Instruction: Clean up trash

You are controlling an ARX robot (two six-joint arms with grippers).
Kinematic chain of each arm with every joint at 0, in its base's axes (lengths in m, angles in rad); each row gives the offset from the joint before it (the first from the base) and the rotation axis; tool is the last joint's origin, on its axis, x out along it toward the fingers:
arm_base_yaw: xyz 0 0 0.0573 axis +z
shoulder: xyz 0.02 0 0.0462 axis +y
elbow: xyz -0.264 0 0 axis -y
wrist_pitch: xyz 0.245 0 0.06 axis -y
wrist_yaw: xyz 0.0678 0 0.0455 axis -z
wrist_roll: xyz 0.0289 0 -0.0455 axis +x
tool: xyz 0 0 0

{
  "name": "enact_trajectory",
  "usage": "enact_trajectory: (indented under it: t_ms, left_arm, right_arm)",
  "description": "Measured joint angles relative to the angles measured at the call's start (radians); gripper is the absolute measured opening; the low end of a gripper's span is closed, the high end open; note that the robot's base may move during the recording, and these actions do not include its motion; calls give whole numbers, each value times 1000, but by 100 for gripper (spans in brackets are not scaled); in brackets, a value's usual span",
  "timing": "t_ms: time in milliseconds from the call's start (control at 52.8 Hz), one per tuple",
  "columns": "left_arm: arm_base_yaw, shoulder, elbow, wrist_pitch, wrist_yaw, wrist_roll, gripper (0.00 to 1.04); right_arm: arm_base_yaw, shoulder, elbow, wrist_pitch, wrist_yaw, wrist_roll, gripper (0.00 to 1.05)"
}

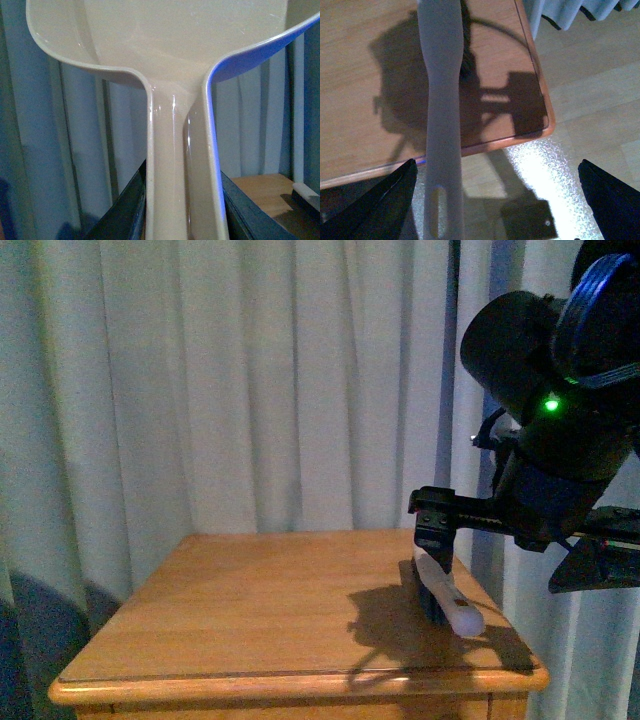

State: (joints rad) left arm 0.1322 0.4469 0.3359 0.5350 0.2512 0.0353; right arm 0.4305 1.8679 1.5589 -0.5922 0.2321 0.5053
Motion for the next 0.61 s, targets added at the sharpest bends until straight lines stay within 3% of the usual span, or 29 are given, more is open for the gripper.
enact_trajectory:
  t_ms: [550, 606]
  left_arm:
    - [0, 0, 0, 0, 0, 0, 28]
    - [0, 0, 0, 0, 0, 0, 28]
  right_arm:
    - [42, 218, 165, -51, -5, 68, 97]
    - [42, 229, 168, -52, -5, 73, 94]
